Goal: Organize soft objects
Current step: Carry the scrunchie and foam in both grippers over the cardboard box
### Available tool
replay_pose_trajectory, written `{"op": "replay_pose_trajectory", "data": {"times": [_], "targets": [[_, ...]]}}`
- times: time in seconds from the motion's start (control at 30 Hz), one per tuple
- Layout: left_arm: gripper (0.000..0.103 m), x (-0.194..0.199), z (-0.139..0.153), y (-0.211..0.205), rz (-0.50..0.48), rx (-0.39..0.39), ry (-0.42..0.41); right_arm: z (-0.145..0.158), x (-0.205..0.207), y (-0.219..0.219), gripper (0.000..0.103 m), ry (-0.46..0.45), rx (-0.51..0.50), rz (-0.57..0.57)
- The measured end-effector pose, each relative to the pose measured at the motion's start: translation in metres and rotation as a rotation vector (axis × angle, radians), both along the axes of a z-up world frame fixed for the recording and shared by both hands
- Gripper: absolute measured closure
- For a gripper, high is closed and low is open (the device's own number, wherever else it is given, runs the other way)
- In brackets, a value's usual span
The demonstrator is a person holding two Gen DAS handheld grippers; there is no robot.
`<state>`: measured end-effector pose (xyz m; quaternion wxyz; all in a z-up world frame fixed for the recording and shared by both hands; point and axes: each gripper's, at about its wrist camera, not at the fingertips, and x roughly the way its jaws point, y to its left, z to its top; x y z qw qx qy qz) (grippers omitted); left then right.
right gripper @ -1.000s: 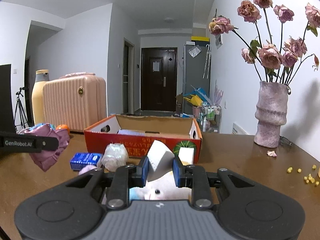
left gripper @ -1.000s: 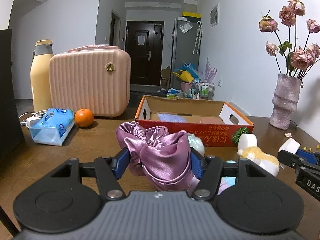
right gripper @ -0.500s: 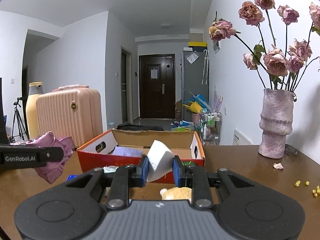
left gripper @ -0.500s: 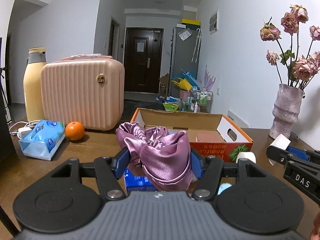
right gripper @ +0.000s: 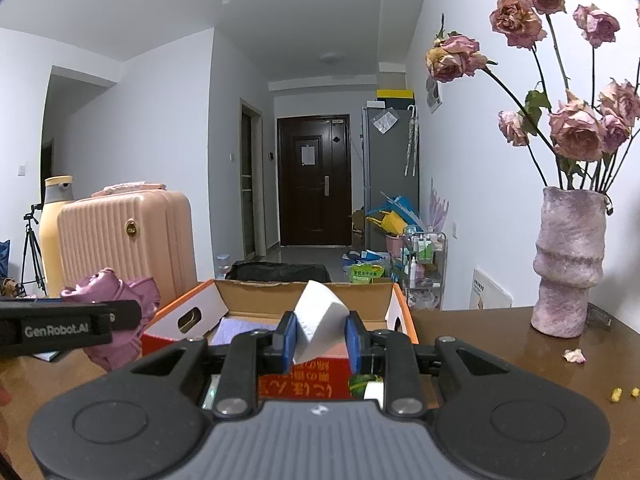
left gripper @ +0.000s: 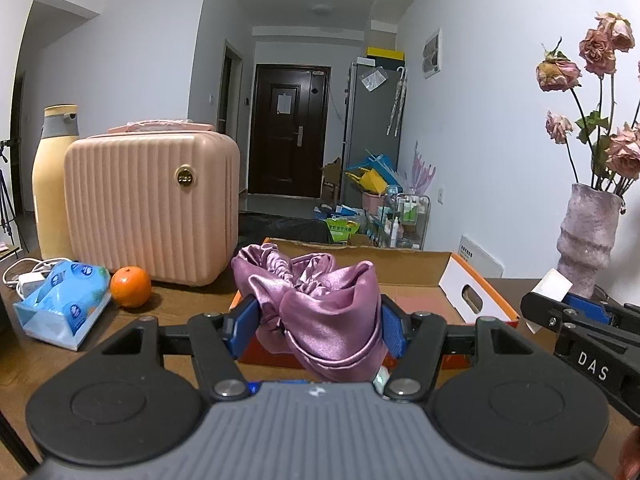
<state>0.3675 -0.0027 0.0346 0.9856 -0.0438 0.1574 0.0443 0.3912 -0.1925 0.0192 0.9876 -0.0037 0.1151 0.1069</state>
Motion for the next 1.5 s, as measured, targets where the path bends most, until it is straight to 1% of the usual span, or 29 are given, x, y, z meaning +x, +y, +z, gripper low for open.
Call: {"op": "replay_pose_trajectory", "data": {"times": [0.37, 0.97, 1.23, 1.37, 1.5], "targets": [[0.039, 0.04, 0.0, 0.002, 0.03, -0.01, -0.005, 0.004, 0.042, 0.006, 0.077, -0.014, -0.03, -0.005], [0.039, 0.09, 0.001, -0.002, 0.044, 0.001, -0.025, 0.013, 0.099, 0.005, 0.077, 0.006, -0.07, -0.012], [0.039, 0.112, 0.001, -0.006, 0.052, 0.008, -0.032, 0.018, 0.118, 0.009, 0.077, 0.031, -0.093, -0.002], [0.039, 0.121, -0.002, -0.008, 0.06, 0.011, -0.031, 0.02, 0.131, 0.01, 0.077, 0.063, -0.096, 0.01], [0.039, 0.131, -0.006, -0.009, 0.067, 0.021, -0.026, 0.016, 0.144, 0.017, 0.077, 0.094, -0.129, 0.02]]}}
